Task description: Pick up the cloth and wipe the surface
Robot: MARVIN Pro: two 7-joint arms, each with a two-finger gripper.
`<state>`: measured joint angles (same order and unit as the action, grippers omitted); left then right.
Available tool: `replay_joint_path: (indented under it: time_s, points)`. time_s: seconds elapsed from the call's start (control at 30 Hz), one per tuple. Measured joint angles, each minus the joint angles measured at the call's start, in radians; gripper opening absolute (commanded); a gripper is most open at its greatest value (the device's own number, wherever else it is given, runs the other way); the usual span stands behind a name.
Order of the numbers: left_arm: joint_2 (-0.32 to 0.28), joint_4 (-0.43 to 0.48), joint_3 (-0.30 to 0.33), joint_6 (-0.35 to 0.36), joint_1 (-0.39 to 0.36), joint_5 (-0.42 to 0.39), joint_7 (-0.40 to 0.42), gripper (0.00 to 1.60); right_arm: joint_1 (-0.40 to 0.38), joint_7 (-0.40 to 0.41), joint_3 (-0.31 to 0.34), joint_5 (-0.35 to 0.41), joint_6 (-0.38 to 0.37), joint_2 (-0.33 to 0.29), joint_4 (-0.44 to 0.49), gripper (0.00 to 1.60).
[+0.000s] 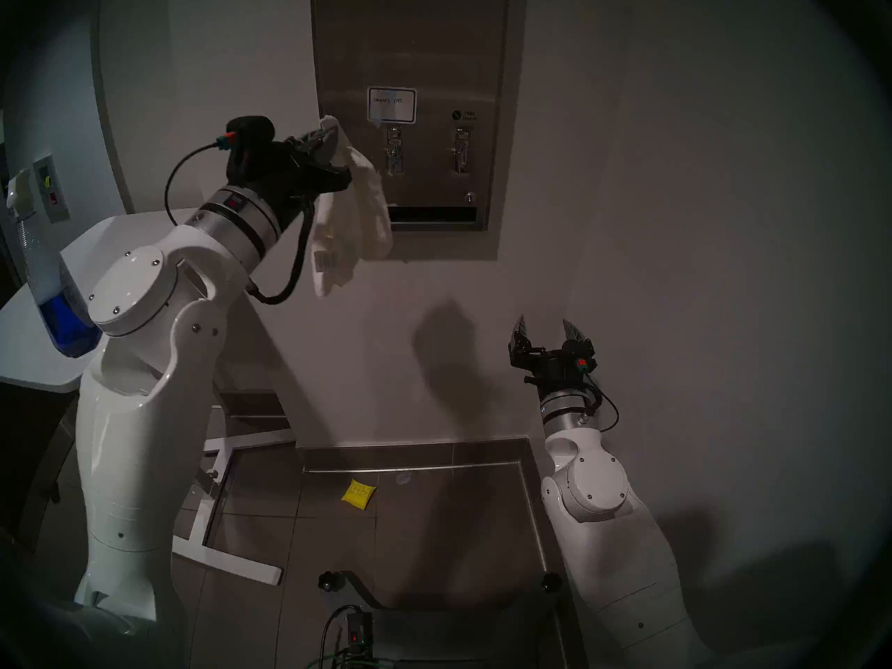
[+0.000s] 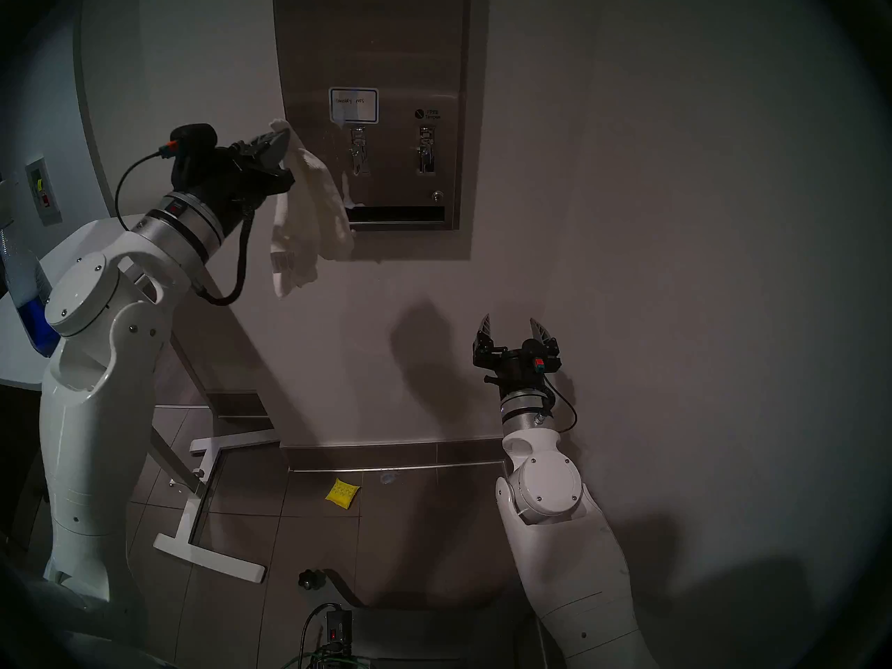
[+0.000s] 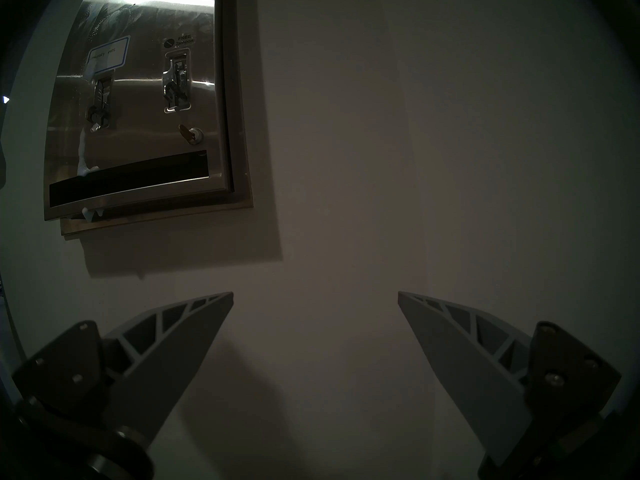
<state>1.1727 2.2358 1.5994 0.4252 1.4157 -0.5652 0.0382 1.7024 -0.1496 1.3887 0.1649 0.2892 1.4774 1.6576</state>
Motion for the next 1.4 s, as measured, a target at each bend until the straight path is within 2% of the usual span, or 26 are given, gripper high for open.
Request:
replay_joint_path:
  time_s: [0.17, 0.5, 0.83, 1.4]
  points:
    - [0.013, 0.017, -0.039, -0.004, 0.014, 0.048, -0.051, 0.0, 0.0, 0.0, 0.0, 0.0, 0.0, 0.0, 0.0, 1.6]
    - [0.03, 0.014, -0.056, -0.01, 0.005, 0.121, -0.141, 0.0, 0.0, -0.001, -0.001, 0.0, 0.0, -0.001, 0.0, 1.6]
    - [0.032, 0.009, -0.053, -0.028, -0.007, 0.141, -0.151, 0.0, 0.0, -0.001, -0.001, 0.001, 0.0, -0.001, 0.0, 1.6]
    - [0.035, 0.009, -0.047, -0.052, -0.008, 0.148, -0.121, 0.0, 0.0, -0.002, -0.002, 0.001, 0.0, -0.002, 0.0, 1.6]
